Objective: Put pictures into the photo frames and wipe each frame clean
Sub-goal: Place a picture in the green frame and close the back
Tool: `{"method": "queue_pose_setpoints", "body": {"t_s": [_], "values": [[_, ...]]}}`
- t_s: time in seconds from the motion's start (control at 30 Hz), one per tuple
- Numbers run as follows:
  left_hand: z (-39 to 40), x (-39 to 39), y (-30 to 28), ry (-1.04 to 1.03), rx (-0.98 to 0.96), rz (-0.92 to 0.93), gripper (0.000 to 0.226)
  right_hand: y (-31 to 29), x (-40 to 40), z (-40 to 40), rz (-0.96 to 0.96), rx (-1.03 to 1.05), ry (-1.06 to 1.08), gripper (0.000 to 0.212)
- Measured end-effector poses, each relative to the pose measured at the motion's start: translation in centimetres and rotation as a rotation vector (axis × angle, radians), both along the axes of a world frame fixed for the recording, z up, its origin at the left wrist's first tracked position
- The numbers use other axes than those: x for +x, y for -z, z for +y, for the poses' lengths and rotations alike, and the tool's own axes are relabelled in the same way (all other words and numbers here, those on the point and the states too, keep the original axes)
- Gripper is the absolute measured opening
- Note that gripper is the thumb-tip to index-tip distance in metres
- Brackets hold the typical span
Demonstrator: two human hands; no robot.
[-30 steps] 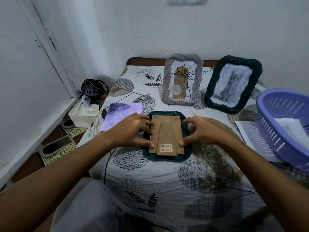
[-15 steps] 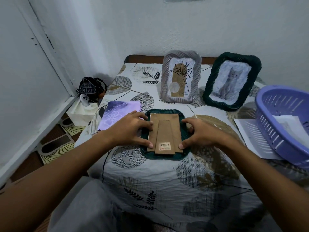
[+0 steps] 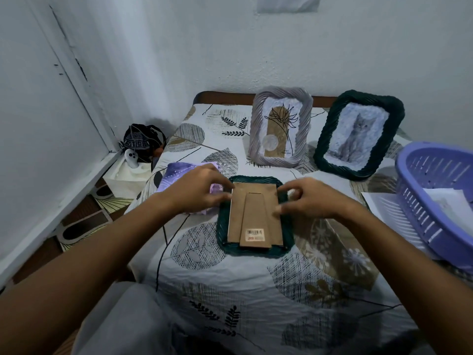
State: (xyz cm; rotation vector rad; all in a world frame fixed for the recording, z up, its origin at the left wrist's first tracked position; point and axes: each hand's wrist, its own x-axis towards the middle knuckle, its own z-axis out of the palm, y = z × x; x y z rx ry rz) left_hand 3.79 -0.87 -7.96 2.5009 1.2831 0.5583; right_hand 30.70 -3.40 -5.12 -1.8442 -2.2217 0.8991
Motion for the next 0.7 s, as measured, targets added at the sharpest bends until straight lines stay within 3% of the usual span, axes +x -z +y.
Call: {"method": "queue_pose_setpoints", "body": {"t_s": [0.07,0.13,0.4,0.7], "values": [[1.4,0.1,-0.4,-0.055,0.023,-0.010,0.019,0.0,0.1,1.6,0.088,0.194,0.109,0.034],[2.8,0.4,-0.5,-0.049,0.000,0.046,0.020,0.3,0.1,3.3,0.121,0.305,0.135,0.022],[5.9,1.1,-0.5,0.067,-0.031,0.187,0.019,1.3,0.0,7.2,-0.001,0.126,-0.106,0.025],[7.0,1.0,-0.6,0.136,-0.038,0.151,0.016,1.5,1.0,8.1,0.166,0.044,-0.105,0.016]]}}
